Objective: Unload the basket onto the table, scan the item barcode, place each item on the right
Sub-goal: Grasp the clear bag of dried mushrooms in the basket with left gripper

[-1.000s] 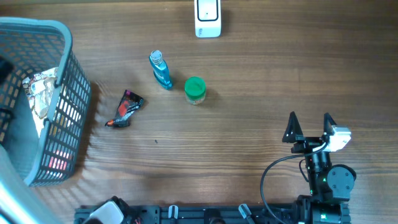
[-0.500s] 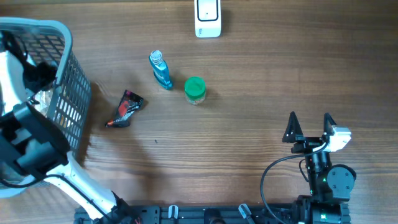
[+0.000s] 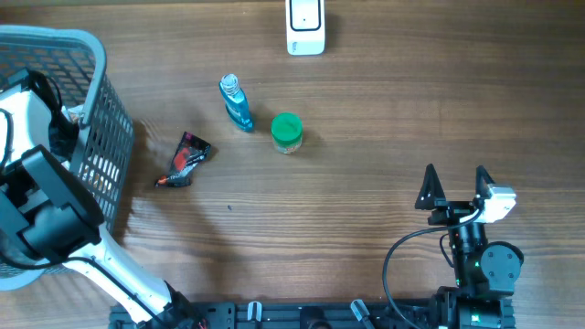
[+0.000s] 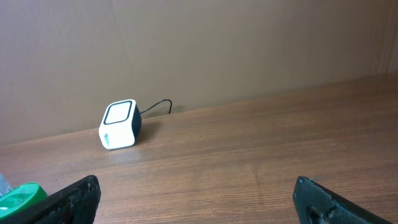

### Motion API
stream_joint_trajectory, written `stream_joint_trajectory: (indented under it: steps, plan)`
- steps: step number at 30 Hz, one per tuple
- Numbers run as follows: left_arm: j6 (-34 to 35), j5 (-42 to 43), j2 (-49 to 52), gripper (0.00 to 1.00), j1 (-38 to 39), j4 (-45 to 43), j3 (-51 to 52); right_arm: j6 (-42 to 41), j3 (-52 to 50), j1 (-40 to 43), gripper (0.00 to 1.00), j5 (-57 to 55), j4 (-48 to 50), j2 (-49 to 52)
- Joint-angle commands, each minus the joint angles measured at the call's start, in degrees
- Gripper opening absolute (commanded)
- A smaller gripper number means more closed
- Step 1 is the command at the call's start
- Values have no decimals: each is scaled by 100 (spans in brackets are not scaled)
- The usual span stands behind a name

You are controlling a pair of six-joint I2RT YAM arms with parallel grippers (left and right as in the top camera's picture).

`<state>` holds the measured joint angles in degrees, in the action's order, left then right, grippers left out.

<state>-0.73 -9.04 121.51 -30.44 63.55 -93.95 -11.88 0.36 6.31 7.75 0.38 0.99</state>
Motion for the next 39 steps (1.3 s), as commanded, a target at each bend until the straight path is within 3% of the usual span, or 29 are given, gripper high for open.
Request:
stream_joint_trajectory:
  steps: [1,8,18,29,32,35,39]
  plan:
    - [-55,208,63,36,-22,37,138,28,-7,-13,100,68,17,-35]
    - [-52,76,15,4,-20,354,81,31,-7,-13,100,68,17,-35]
    - [466,61,-1379,4,-20,986,-1191,31,-7,-13,100,68,17,-35]
    - [1818,63,-4470,4,-15,680,-1663,28,-7,-13,100,70,17,-35]
    - [1803,129,-5458,4,87,319,-1663,33,-7,-13,100,68,17,-35]
    - [1746,1176,-5949,4,400,177,-1663,31,-7,-13,100,68,17,-35]
    - [1550,1803,-5571,4,1429,258,-1663,31,-7,-13,100,68,17,-35]
